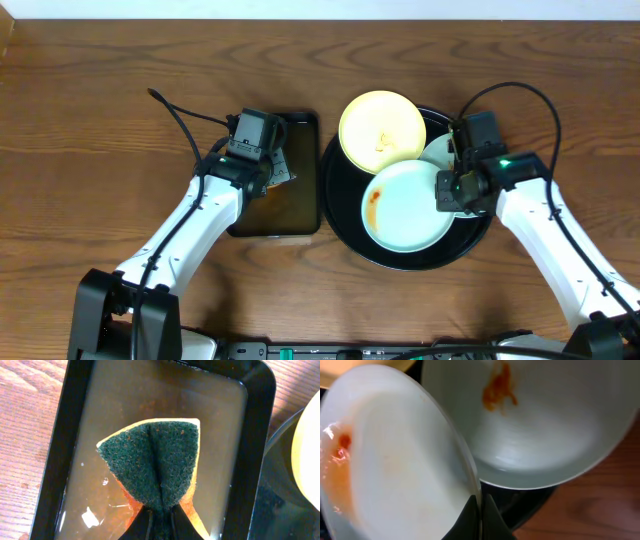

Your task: Clean dirty plates on tray and stack at the side

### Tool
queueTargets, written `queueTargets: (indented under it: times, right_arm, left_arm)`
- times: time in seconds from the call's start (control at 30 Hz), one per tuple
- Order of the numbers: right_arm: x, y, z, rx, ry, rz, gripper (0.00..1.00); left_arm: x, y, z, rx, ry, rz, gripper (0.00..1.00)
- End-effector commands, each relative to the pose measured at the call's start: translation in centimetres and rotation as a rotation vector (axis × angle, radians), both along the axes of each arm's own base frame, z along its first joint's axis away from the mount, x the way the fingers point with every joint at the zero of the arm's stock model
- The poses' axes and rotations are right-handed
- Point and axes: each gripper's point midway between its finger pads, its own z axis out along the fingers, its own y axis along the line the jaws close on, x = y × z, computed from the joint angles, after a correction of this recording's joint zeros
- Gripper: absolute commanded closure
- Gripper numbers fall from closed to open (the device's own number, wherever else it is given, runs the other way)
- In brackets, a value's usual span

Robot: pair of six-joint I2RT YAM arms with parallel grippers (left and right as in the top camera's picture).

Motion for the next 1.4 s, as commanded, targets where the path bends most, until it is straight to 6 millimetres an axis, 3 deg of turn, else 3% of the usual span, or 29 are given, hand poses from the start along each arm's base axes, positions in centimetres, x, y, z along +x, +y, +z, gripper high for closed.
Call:
queueTargets:
  times: [0.0,0.1,0.27,0.33,0.43,0.67,0.9,1.17,1.37]
  right_arm:
    - [0.9,0.5,1.3,-0.006,-0.052,0.081,0.99]
    - [0.6,3.6,1.4,0.148,-0.04,0.201,0.99]
    - [1.4,-0.8,1.4,-0.034,-0.078,-0.028,0.99]
    - [1.7,-0.4,1.5,-0.005,-0.087,-0.029,0.99]
    - [1.8,2.0,1.6,0.067,-0.088,0.128,0.99]
    - [2.4,0.6,2.3,-0.095,-0.136,0.133,0.99]
    - [4.5,-0.4,7.2,-0.317,-0.338,0.138,0.99]
    - [5.3,3.0,11.4,-0.549,-0.51,0.358,0.99]
    - [5.1,3.3,13.3,-0.691,-0.569,0.358,0.99]
  left_arm:
    - [0.1,0.3,0.1,0.012,-0.008,0.003,0.91]
    - [0.1,0.3,0.1,0.012,-0.008,0.003,0.91]
    - [0.1,0.3,0.1,0.012,-0.007,0.003,0.91]
    - [0.1,0.4,0.1,0.013,-0.007,0.003,0.91]
    - [0.1,0.3,0.1,0.012,-0.007,0.003,0.91]
    - [0.0,0.3,0.1,0.012,-0.007,0.003,0.91]
    - [0.1,0.3,0.1,0.012,-0.007,0.003,0.91]
    - [0.1,0.3,0.1,0.012,-0.007,0.003,0.91]
    - [0.0,0.3,0.1,0.012,-0.007,0.003,0.91]
